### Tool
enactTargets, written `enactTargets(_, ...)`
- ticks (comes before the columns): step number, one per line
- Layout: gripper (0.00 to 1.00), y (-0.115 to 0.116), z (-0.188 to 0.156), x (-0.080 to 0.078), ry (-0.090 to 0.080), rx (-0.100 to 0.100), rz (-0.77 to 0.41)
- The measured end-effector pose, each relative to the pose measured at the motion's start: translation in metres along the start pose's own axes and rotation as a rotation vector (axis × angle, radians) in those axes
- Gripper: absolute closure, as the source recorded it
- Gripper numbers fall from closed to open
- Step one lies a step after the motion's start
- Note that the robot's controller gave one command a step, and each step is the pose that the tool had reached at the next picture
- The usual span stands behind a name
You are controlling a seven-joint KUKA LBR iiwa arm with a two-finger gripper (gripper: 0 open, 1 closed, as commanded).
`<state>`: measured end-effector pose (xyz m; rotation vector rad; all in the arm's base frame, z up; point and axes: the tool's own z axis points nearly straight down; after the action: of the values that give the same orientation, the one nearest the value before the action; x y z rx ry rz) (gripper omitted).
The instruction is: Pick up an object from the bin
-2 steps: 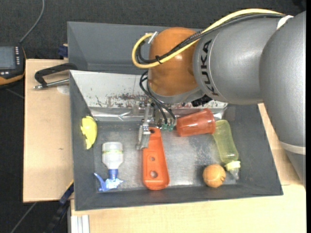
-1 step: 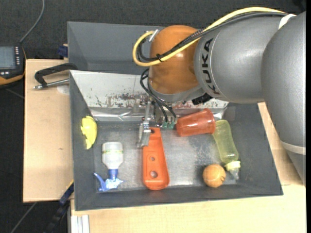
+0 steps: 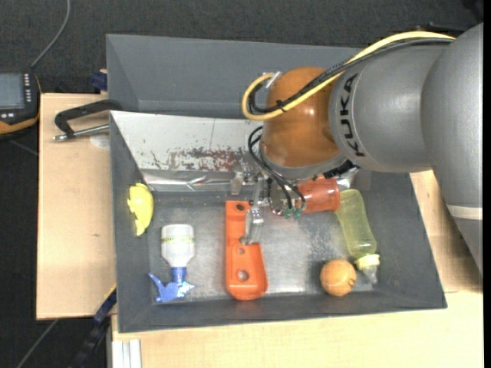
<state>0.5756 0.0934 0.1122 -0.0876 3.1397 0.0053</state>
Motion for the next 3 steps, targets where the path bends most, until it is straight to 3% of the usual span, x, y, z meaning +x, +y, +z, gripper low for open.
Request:
enactTargets(1, 0.00, -0.031, 0.013, 0.009, 0.004, 0.002, -0.145)
enactTargets(2, 0.00, -0.031, 0.024, 0.002, -0.003, 0.001, -0.208)
enactTargets(3, 0.00, -0.033, 0.036, 0.009, -0.002, 0.000, -0.494)
